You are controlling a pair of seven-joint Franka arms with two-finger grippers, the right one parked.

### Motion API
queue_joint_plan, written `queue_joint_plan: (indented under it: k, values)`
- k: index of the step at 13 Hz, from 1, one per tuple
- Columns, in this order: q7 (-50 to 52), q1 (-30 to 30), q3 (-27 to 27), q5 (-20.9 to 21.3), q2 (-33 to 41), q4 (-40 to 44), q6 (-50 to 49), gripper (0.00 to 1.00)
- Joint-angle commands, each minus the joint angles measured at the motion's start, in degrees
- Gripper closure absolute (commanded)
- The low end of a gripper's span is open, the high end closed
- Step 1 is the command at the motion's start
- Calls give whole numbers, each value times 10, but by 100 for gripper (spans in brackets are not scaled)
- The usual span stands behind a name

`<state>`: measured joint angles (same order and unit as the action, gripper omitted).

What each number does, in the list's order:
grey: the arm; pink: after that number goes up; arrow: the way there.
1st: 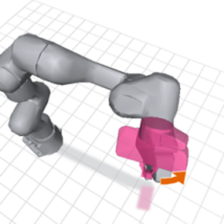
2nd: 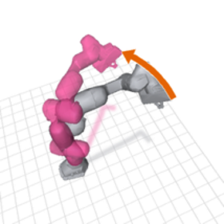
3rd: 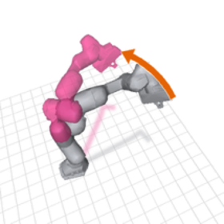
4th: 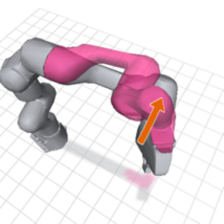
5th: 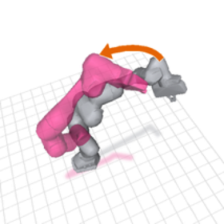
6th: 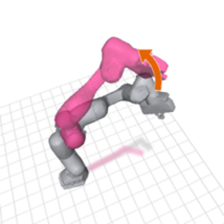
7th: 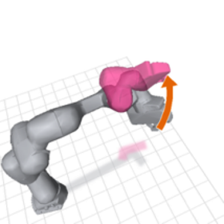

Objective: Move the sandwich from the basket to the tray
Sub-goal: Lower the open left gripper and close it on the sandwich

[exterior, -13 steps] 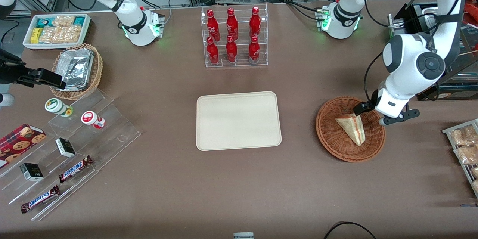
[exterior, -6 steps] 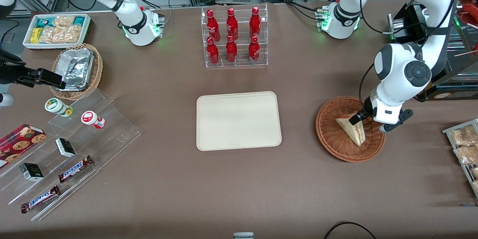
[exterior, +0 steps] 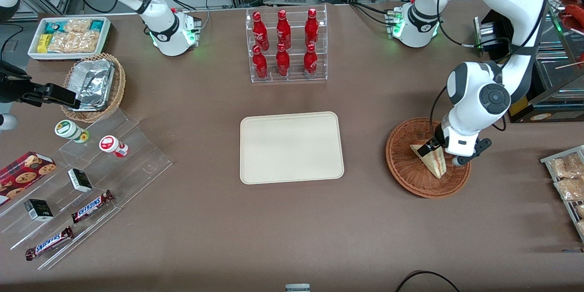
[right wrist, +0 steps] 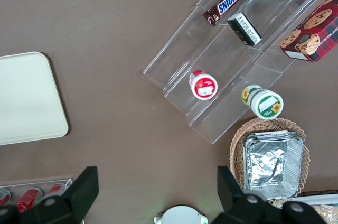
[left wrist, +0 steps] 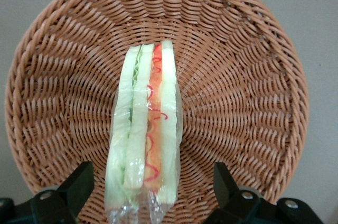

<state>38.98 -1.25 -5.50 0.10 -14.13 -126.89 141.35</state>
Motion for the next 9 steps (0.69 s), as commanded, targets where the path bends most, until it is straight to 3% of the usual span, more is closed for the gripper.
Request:
queue_joint_plan:
  k: [1, 2, 3, 4, 5, 6, 9]
  values:
    - [7, -2, 2, 2, -15, 9, 9, 0]
    - [6, -1, 3, 5, -18, 9, 9, 0]
    - [5, -1, 3, 6, -19, 9, 9, 21]
    - [4, -1, 3, 7, -19, 8, 9, 67]
    - [0, -1, 3, 8, -19, 7, 9, 96]
    - [-3, -1, 4, 9, -17, 5, 3, 100]
    - [-51, -2, 3, 10, 6, 25, -73, 100]
